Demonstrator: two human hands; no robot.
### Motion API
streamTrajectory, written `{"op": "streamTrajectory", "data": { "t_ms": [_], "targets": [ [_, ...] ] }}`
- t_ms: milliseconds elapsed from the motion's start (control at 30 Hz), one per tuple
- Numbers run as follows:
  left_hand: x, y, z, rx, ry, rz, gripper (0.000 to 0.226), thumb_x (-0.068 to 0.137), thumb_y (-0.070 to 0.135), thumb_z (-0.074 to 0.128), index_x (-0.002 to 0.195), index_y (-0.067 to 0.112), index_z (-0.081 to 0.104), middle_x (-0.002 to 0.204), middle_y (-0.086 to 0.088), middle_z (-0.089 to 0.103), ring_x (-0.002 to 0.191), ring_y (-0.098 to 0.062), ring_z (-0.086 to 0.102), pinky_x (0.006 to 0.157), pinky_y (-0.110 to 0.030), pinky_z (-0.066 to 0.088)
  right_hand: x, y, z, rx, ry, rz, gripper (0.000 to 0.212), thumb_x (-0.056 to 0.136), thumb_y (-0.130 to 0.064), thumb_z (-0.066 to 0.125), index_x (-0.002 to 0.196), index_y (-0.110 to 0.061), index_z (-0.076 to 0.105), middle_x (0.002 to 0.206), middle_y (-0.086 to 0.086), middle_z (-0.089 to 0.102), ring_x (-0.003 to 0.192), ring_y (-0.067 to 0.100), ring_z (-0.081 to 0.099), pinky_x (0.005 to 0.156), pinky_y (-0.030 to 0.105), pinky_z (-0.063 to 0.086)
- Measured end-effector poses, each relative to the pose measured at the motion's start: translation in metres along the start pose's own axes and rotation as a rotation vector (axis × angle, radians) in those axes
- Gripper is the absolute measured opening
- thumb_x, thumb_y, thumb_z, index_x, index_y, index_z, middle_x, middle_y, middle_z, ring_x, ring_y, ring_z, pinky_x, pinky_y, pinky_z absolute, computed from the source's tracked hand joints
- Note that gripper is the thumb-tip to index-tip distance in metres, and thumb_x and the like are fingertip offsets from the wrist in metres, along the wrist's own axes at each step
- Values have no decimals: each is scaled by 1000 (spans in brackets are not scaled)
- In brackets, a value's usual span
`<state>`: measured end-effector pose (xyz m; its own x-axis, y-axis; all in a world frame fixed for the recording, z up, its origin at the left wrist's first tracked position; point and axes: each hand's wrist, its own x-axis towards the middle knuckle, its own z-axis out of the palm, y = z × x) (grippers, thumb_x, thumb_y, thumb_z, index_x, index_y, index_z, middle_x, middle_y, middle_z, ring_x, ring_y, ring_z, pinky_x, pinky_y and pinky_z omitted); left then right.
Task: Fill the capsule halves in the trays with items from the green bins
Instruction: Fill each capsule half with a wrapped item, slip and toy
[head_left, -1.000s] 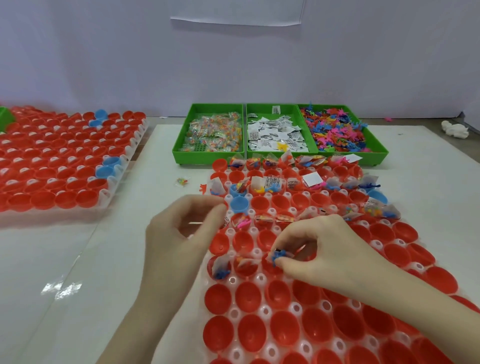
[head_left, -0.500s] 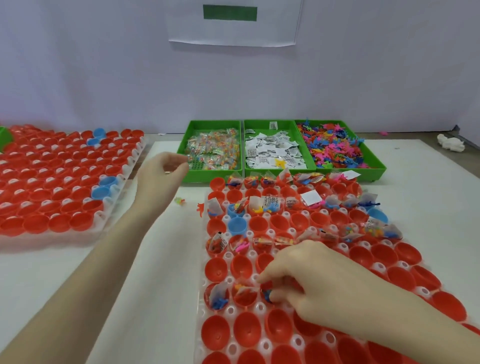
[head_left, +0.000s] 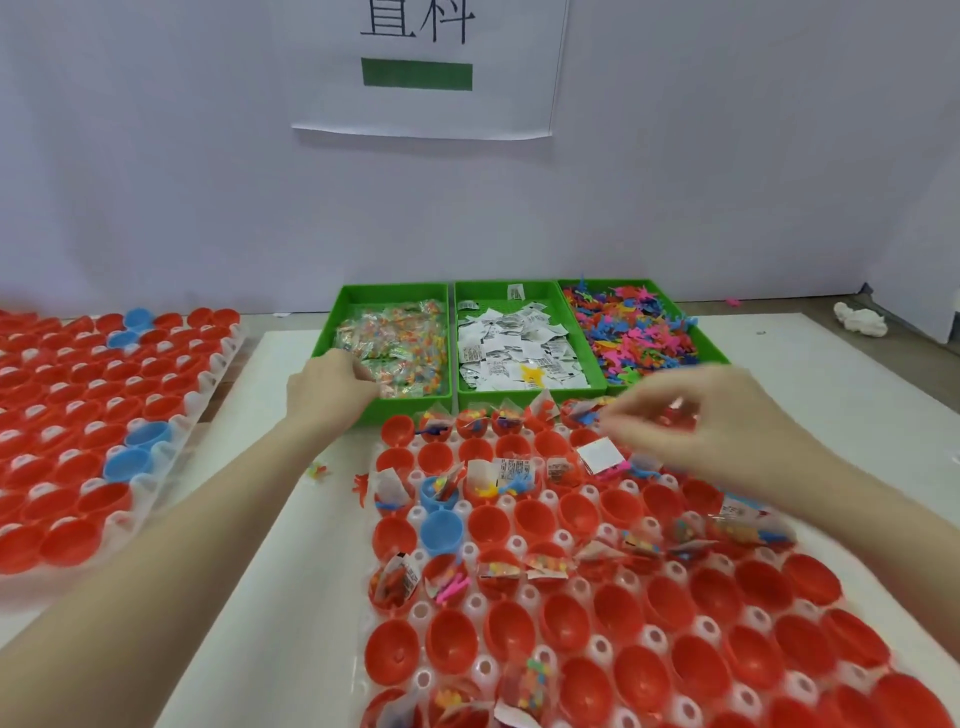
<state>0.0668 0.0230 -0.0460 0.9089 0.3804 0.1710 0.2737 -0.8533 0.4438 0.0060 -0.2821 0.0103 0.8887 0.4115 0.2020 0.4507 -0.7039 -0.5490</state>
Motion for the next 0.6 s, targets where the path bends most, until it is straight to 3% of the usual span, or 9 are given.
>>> {"op": "streamTrajectory", "data": {
  "t_ms": [67,133,200,267,300,367,467,600],
  "targets": [
    [-1,0,-2,-82,55,35,12,85,19,64,91,12,72,99,-7,70,96,-28,61,89,-39,44,33,23,-8,73,163,84,11,80,-22,67,75,-32,71,77,-11,71,65,-8,58,59,4,40],
    [-5,1,-5,-231,153,55,12,86,18,63,95,11,68,95,-6,69,93,-27,62,90,-40,45,69,60,-12,-99,245,217,16,86,-18,64,99,-13,71,101,6,70,83,7,61,74,17,43],
    [-10,3,-11,-443,239,38,14,88,15,61,101,11,63,92,-6,67,87,-25,62,82,-38,49,88,92,-7,-200,141,321,34,87,-21,61,118,-6,62,119,12,63,105,23,58,88,30,42],
    [-17,4,-17,-572,264,49,17,91,10,55,108,10,60,98,-8,64,86,-25,63,79,-39,52,103,109,-3,-217,33,428,47,87,-27,62,128,-5,53,129,14,55,116,28,52,92,33,40],
    [-21,4,-19,-631,269,52,19,93,8,52,110,10,59,99,-8,62,85,-25,63,77,-39,53,110,115,-1,-222,-15,475,50,87,-29,62,129,-4,50,130,15,54,117,29,50,91,32,40],
    [-29,6,-23,-759,326,25,22,95,6,46,112,13,57,92,-2,60,78,-11,64,68,-23,52,116,124,2,-266,-55,538,48,87,-34,62,123,-4,54,125,16,57,111,30,52,84,32,41],
    [-46,7,-23,-933,379,-48,18,95,7,46,107,18,53,85,11,52,59,15,56,49,-4,42,119,130,3,-371,45,492,35,80,-35,70,98,-5,69,102,13,67,86,25,56,68,31,42],
    [-61,4,-17,-1018,337,-57,15,95,11,49,105,19,57,87,8,58,63,7,58,53,-3,43,112,124,0,-464,182,463,35,70,-44,76,79,-10,70,81,5,65,73,21,55,56,28,38]
  ]
}}
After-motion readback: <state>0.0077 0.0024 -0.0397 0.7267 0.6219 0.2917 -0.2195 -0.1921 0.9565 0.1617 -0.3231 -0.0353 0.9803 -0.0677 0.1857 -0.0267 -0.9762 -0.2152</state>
